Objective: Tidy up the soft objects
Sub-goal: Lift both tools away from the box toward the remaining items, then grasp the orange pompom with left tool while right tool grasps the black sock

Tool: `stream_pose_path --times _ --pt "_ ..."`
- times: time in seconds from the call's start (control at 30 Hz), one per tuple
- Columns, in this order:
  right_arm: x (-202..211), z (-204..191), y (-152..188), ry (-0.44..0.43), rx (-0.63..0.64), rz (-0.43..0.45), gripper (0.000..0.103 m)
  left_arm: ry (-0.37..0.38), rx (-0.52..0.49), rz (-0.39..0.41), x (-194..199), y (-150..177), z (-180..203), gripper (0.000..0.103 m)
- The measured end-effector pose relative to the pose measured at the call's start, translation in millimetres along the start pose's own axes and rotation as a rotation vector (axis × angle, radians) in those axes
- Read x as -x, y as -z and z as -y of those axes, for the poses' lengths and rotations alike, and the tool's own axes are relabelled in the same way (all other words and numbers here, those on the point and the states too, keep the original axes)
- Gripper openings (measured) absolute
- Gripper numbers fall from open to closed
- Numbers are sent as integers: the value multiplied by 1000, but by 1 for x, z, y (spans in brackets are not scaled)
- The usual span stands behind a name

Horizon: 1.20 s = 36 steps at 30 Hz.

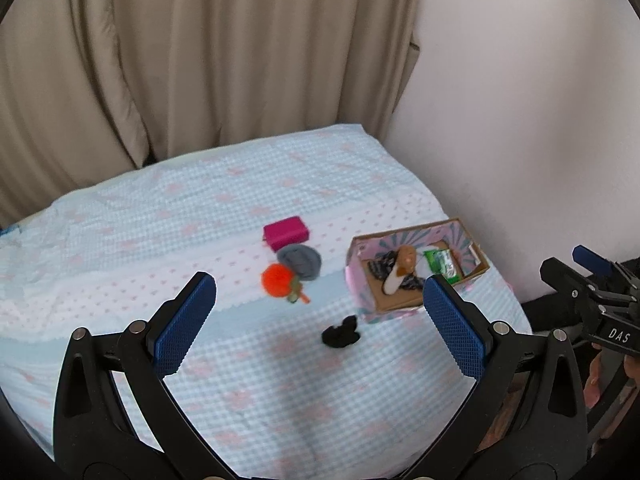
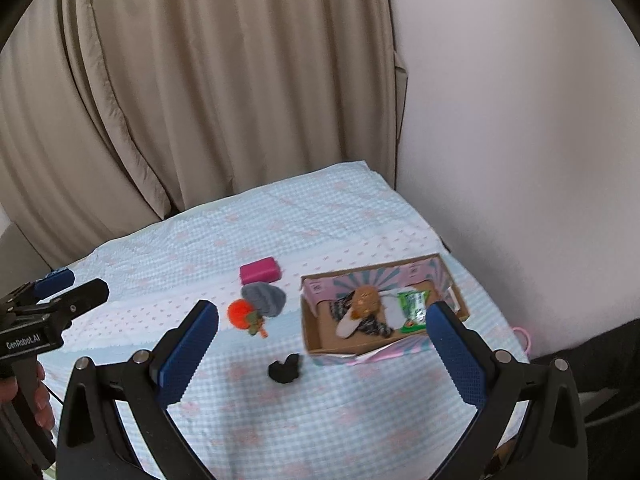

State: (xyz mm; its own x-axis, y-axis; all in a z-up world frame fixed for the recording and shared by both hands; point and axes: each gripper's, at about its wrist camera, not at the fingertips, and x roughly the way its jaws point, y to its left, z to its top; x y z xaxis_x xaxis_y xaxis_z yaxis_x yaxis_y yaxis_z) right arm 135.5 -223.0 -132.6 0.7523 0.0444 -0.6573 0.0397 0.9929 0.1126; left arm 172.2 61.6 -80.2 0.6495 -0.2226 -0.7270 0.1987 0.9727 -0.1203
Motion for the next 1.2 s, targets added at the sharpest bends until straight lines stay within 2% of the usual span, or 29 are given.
stream_pose_path --times 0.13,0.33,0.63,0.9,0.97,1.03,1.2 --pt "-17 -21 19 23 -15 -22 103 14 -7 -25 -20 7 -26 103" --pt "-61 -45 60 35 -45 -61 103 61 -39 -75 -83 20 -53 103" --pt "-163 -73 119 73 -29 -131 103 118 -61 -124 -213 51 -81 103" --pt "-246 -82 160 120 -13 -137 103 136 -66 -149 -318 77 -89 102" --pt "-263 -82 170 123 -17 -139 98 135 -63 -154 -346 85 -88 102" --pt "-284 -79 180 108 -31 -171 87 134 -52 -155 -367 92 -88 101" --pt "-320 -76 202 117 -24 -186 84 129 -73 -155 -402 101 -80 96"
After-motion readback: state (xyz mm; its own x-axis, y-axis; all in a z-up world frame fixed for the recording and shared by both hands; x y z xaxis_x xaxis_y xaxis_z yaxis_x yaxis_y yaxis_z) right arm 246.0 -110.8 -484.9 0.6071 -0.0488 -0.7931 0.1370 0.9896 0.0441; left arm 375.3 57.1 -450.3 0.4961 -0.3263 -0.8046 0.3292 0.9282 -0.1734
